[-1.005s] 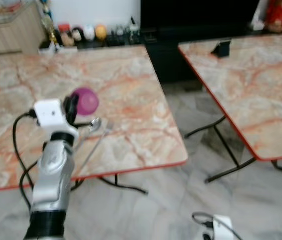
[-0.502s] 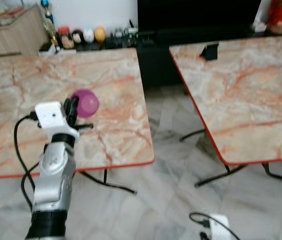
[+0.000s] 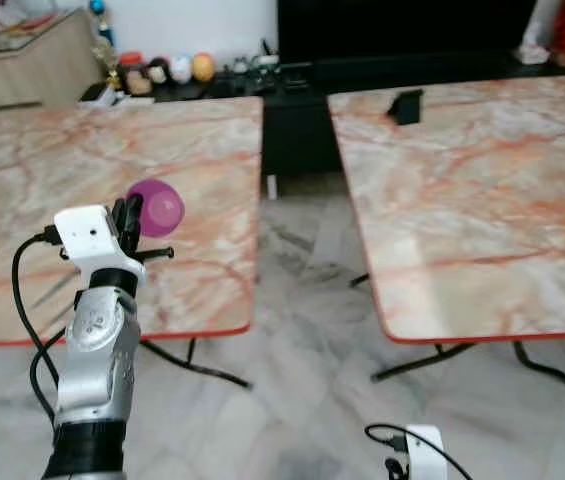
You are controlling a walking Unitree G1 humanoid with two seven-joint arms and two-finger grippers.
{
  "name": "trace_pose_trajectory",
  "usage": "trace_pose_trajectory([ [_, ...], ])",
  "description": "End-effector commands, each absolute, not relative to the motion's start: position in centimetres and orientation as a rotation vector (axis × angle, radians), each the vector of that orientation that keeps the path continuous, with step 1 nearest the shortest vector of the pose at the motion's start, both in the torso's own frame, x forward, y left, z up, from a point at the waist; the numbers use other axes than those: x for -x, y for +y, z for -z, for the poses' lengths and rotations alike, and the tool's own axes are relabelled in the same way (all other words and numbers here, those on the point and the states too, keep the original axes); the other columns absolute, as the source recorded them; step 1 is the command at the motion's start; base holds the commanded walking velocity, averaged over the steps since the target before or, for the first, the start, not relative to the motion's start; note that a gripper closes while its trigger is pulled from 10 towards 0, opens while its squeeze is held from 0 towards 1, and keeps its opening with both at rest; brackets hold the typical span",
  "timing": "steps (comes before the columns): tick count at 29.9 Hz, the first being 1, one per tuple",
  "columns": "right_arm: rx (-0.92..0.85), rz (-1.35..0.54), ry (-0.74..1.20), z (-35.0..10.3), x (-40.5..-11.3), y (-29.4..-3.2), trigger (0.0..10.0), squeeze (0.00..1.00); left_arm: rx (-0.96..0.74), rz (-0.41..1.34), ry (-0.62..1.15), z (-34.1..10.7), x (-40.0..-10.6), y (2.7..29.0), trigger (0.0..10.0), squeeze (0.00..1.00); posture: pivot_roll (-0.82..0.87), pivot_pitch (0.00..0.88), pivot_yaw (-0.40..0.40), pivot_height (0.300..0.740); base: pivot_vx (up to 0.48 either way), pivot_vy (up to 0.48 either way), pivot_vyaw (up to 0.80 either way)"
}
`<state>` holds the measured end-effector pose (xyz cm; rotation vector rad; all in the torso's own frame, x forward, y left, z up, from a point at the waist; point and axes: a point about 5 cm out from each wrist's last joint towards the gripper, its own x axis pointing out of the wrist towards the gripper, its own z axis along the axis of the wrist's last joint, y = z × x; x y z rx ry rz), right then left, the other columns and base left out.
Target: Setting the table
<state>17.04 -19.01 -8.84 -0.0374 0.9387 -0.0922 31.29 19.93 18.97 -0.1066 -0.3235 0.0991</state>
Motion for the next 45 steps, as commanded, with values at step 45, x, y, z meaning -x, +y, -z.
trace_pose_trajectory([
  [45,0.046,0.104,0.951,8.91,-16.82,-19.37,10.0,0.00,0.097,-0.099,-0.338,-19.31,-31.11,20.36,10.0,0.00,-0.07,0.000,0.050,0.740,0.000,-0.425,0.00],
])
